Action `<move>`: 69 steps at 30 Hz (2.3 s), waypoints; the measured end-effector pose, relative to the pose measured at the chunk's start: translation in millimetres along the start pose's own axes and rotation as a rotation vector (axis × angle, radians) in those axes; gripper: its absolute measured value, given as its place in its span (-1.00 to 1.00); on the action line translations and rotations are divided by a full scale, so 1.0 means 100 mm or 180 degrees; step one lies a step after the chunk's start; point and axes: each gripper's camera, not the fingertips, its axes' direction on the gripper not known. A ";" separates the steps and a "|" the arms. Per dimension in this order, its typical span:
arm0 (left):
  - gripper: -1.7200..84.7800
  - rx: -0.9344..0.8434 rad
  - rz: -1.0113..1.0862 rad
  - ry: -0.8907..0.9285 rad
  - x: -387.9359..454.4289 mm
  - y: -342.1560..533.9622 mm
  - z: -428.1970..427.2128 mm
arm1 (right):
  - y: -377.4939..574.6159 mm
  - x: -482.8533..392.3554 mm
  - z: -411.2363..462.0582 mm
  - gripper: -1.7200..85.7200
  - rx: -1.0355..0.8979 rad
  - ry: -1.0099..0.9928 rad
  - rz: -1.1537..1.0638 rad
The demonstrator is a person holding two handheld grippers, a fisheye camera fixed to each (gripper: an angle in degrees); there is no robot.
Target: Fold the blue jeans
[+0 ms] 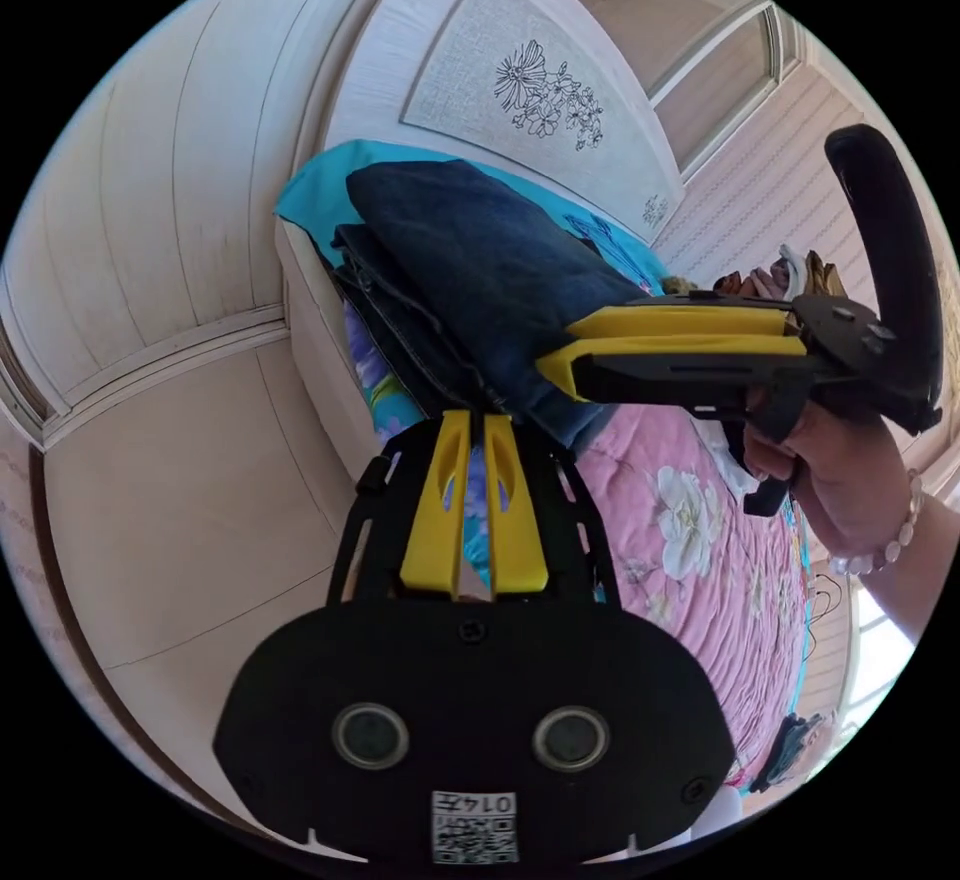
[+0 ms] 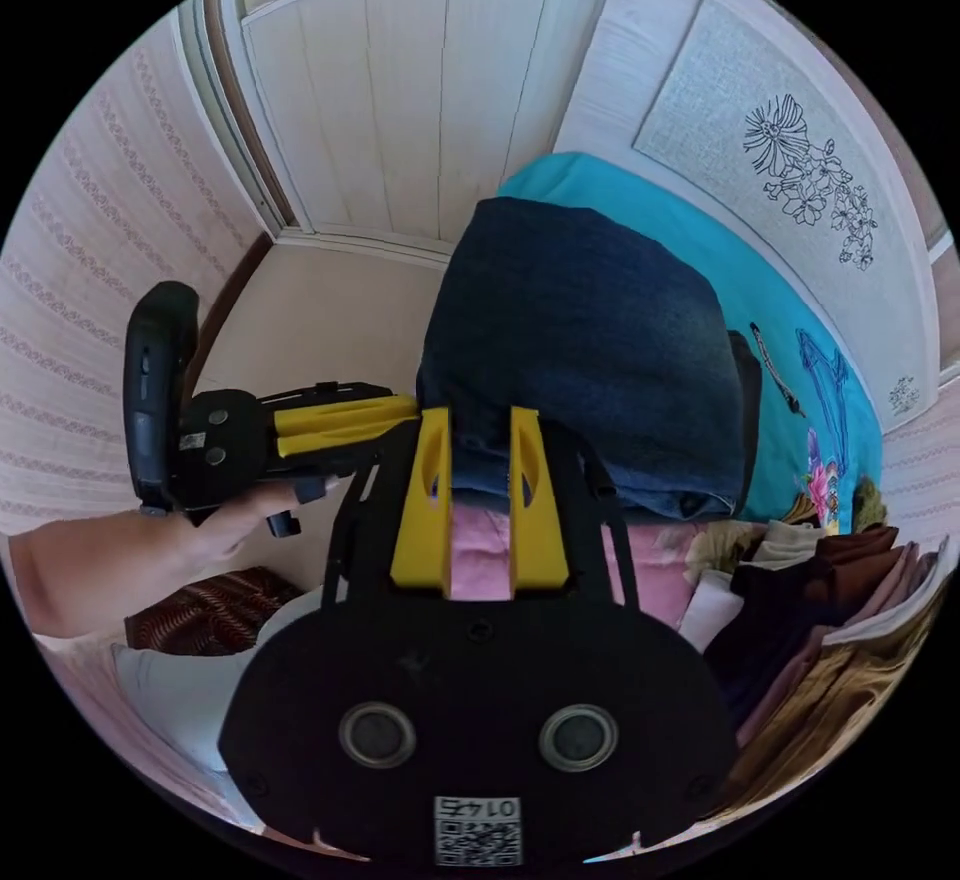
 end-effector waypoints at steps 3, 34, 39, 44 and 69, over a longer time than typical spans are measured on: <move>-0.98 -0.0024 0.0094 0.0074 -0.07 -0.10 -0.13 | 0.00 0.15 -0.02 -0.88 -0.0105 -0.0200 0.0137; -0.98 0.1267 0.2201 0.2494 2.26 -0.31 -2.82 | 5.88 1.25 -4.46 -0.93 0.3666 0.0099 0.2553; -0.98 0.0303 0.2549 0.2101 2.32 0.35 -2.19 | 7.13 0.93 -4.18 -0.93 0.3150 0.0478 0.3548; -0.98 -0.1152 0.2476 0.1211 2.27 1.39 -0.90 | 8.20 0.79 -2.91 -0.93 0.1826 -0.0029 0.5243; -0.98 -0.1458 0.2095 0.1446 2.60 1.48 -0.07 | 5.21 1.10 -1.55 -0.49 0.0631 -0.0446 0.2015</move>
